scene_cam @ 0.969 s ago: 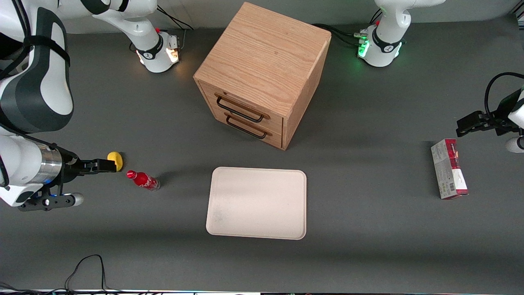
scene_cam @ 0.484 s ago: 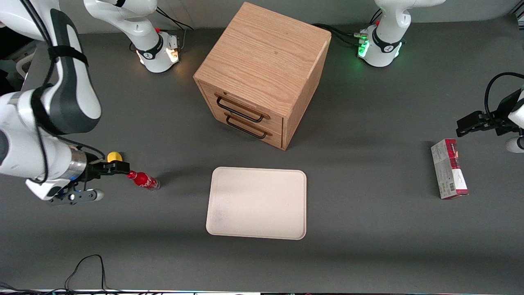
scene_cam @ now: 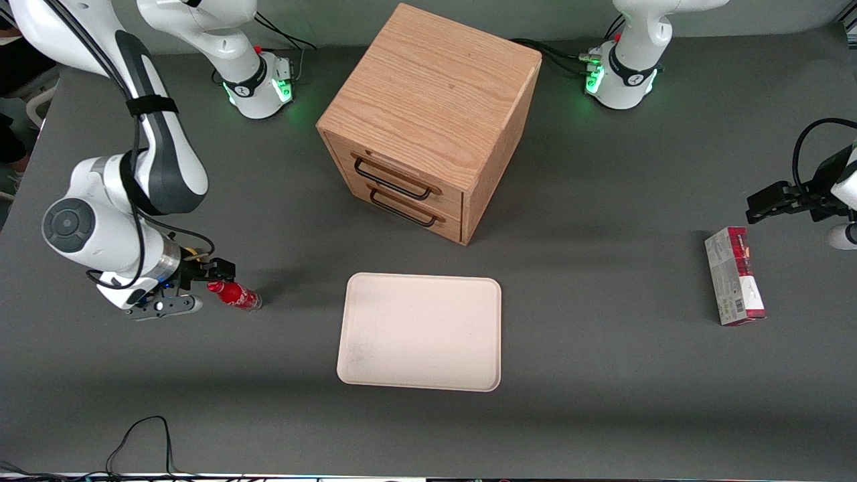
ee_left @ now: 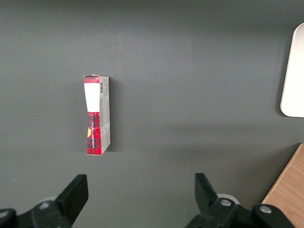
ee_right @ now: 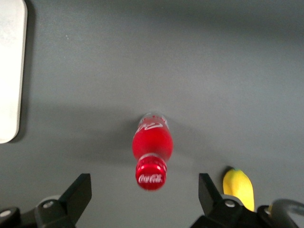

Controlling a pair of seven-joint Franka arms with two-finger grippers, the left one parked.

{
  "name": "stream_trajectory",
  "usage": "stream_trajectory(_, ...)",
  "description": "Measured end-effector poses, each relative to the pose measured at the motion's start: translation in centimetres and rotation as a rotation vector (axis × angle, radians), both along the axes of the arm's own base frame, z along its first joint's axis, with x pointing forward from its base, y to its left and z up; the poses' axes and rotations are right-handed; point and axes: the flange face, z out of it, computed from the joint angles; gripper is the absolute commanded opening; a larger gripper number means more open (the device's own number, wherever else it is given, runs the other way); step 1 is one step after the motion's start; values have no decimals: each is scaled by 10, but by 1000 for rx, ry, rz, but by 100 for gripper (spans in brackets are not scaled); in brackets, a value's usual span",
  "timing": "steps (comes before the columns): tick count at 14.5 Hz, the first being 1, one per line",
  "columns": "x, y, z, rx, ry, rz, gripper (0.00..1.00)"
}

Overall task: Place coke bottle on tray
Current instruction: 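Close the right gripper on the red bottle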

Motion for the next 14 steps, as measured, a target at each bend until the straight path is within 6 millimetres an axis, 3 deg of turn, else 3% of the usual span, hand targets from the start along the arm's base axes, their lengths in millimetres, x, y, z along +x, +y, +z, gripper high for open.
stream_trajectory(3, -4, 0, -14, 1, -11, 2, 100)
stream_trajectory(8, -4, -1, -18, 2, -15, 2, 100)
stream_trajectory(9, -4, -1, -18, 2, -16, 2, 90)
stream_trajectory(10, -3, -2, -18, 2, -16, 2, 1)
stream_trajectory(14, -3, -5, -18, 2, -17, -3, 0)
